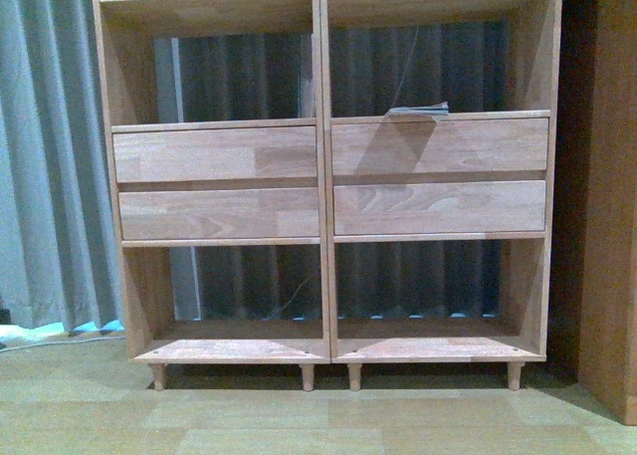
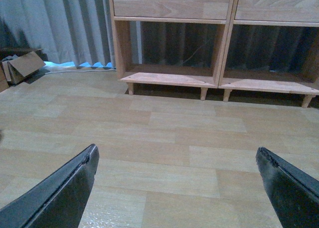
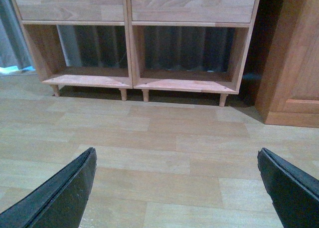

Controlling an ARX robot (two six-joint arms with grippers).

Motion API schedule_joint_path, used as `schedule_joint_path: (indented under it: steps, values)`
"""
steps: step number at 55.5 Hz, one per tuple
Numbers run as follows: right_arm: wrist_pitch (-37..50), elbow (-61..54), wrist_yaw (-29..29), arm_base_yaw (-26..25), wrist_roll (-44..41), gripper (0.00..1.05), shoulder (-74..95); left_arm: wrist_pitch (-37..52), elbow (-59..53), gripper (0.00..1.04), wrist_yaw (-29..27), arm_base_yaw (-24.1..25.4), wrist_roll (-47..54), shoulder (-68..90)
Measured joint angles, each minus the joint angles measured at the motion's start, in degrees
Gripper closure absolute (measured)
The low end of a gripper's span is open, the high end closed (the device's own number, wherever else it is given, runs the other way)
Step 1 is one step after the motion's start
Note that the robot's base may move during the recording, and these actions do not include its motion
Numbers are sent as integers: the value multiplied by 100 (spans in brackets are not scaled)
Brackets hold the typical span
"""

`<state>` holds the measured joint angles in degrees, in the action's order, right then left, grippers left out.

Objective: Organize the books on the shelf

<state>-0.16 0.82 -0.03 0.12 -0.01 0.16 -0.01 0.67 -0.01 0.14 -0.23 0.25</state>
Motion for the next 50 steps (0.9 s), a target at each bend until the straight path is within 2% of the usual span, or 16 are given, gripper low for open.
schedule_joint_path:
  steps: [50]
  values:
    - [0, 0, 0, 0, 0, 7, 0, 0, 0, 7, 0, 0, 0, 0]
